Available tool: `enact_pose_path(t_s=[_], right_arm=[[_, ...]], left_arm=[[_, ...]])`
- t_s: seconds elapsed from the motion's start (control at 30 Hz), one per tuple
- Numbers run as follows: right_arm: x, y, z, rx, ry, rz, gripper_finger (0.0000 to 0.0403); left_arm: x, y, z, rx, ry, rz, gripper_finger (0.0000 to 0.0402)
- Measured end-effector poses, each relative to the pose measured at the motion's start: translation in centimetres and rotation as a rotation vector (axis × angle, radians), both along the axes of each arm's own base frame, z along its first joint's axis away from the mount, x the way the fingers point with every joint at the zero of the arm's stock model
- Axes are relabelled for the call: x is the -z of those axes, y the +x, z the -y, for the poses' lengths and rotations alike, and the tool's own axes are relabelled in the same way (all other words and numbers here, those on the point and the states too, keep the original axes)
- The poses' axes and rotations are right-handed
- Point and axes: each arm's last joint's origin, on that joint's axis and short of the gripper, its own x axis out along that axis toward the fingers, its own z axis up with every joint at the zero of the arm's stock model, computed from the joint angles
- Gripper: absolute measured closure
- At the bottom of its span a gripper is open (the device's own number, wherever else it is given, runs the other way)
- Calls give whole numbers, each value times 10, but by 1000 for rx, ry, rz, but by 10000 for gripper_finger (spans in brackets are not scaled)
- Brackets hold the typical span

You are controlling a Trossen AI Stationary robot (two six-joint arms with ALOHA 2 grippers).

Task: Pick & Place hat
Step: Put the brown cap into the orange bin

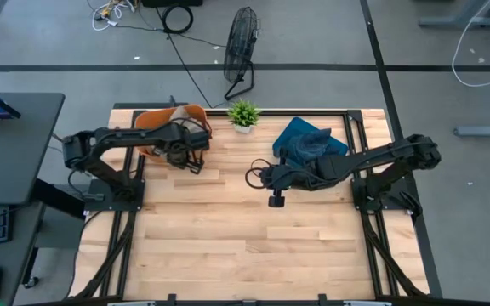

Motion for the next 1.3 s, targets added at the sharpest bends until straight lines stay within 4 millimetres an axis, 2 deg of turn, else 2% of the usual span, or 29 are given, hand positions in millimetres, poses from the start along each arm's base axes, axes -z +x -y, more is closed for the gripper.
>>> enact_pose_path(t_s=[0.13,0.27,0.37,0.53,0.67,0.8,0.93,1.03,1.17,1.3], right_arm=[[0,0,4,-3,-18,-9,401],[0,1,8,-22,-51,-27,402],[1,0,10,-43,-81,-51,402],[1,1,16,-61,-116,-72,402],[1,1,20,-54,-121,-77,403],[1,1,21,-56,-123,-78,403],[1,1,21,-73,-138,-90,403],[2,0,21,-74,-139,-101,403],[3,-1,21,-73,-138,-119,403],[3,-2,21,-68,-134,-120,403]], left_arm=[[13,-1,-10,-2,-3,-75,400],[18,-6,-17,-48,27,-149,400],[15,-8,-20,-73,48,-174,400],[-4,-10,-24,-86,109,-246,400],[-14,-9,-34,-94,134,-236,400],[-10,-16,-48,-138,133,-225,400],[-4,-24,-60,-156,43,-224,400],[-4,-25,-61,-157,-31,-192,400],[-25,-19,-48,-112,-42,-136,400],[-64,-8,-34,-63,95,-60,400]])
